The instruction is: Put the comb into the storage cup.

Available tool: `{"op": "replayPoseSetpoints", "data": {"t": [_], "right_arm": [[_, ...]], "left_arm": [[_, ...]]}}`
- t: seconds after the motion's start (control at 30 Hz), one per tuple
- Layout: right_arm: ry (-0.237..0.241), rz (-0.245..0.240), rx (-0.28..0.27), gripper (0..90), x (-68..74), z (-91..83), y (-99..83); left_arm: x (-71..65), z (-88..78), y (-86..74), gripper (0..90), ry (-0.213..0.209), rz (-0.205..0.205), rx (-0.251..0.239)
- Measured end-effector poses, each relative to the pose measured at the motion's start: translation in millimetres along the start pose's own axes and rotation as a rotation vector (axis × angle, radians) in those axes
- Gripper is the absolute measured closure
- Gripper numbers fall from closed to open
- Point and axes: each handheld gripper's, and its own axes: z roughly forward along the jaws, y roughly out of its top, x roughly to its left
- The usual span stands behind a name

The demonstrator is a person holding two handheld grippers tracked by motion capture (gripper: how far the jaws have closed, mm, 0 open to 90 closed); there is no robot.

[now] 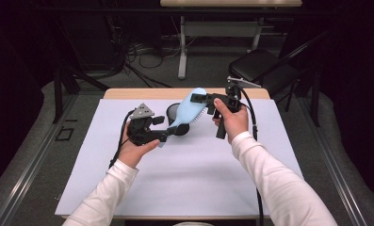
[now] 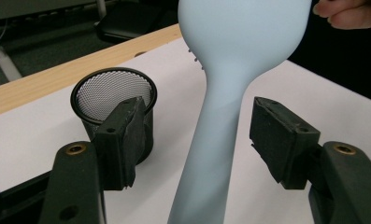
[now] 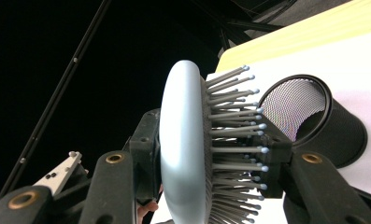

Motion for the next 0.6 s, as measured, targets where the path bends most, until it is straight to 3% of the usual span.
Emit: {"op": "replayPoseSetpoints", "data": {"t": [0.27, 0.43, 0.6], "right_arm": [[-0.017, -0.023, -0.009, 52.2, 6.5, 0.0, 6.4], [-0.026, -0.037, -0.013, 52.2, 9.4, 0.7, 8.8], [-0.036, -0.050, -0.013, 52.1, 13.1, 0.7, 11.3]], "left_arm": [[3.5, -11.8, 5.8, 33.6, 0.048, 0.033, 0.017], [6.3, -16.3, 6.8, 31.9, 0.036, -0.010, 0.014], [6.7, -16.0, 7.2, 23.3, 0.073, -0.005, 0.035]]}}
